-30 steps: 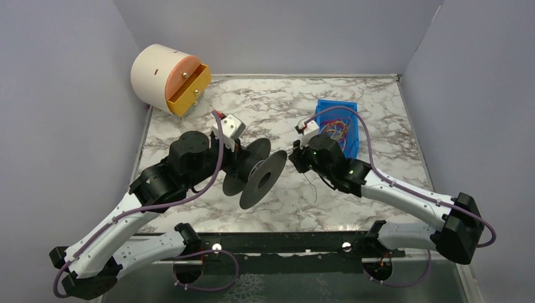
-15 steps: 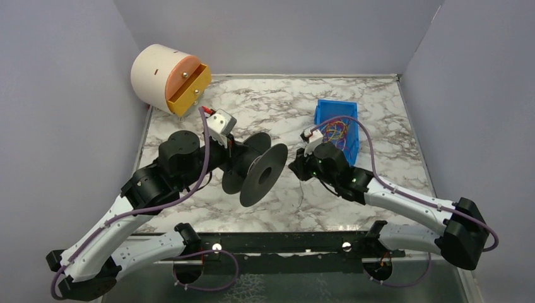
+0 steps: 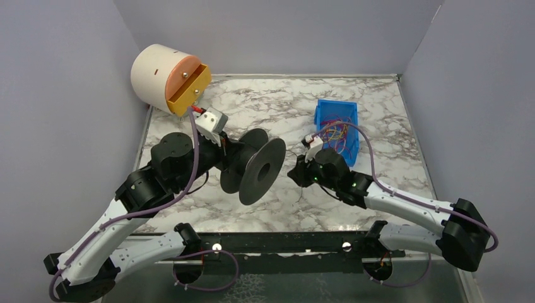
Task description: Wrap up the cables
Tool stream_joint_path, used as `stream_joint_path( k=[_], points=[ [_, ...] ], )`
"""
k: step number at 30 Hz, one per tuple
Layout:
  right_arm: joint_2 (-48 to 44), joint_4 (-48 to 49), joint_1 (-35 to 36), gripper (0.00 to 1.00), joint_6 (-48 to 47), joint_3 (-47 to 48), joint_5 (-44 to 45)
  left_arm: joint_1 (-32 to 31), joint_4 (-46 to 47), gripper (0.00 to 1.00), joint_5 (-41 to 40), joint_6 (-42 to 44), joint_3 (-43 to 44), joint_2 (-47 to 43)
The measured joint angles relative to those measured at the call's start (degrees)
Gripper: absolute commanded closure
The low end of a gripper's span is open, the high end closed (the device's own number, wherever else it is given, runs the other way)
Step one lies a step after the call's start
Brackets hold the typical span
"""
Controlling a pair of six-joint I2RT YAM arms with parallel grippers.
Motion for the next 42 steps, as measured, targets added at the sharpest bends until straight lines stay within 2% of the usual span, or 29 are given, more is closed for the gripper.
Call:
stream_joint_path(
  k=[8,19,42],
  points=[
    [-0.85,0.98,0.0,0.81,1.55,-2.21,-1.25,0.0,0.55,1.0,-1.73,-1.29,0.5,-1.18],
    [-5.03,1.11,0.0,0.72,3.21,-3.37,-2.91,0.0,0.57,1.0,-5.57,-2.16,0.5,-1.49],
    [-16.2,-2.58,0.0,0.67,6.08,-3.58,-2.16,0.0,1.09,1.0,-6.93,-2.34,0.35,-0.52]
  ],
)
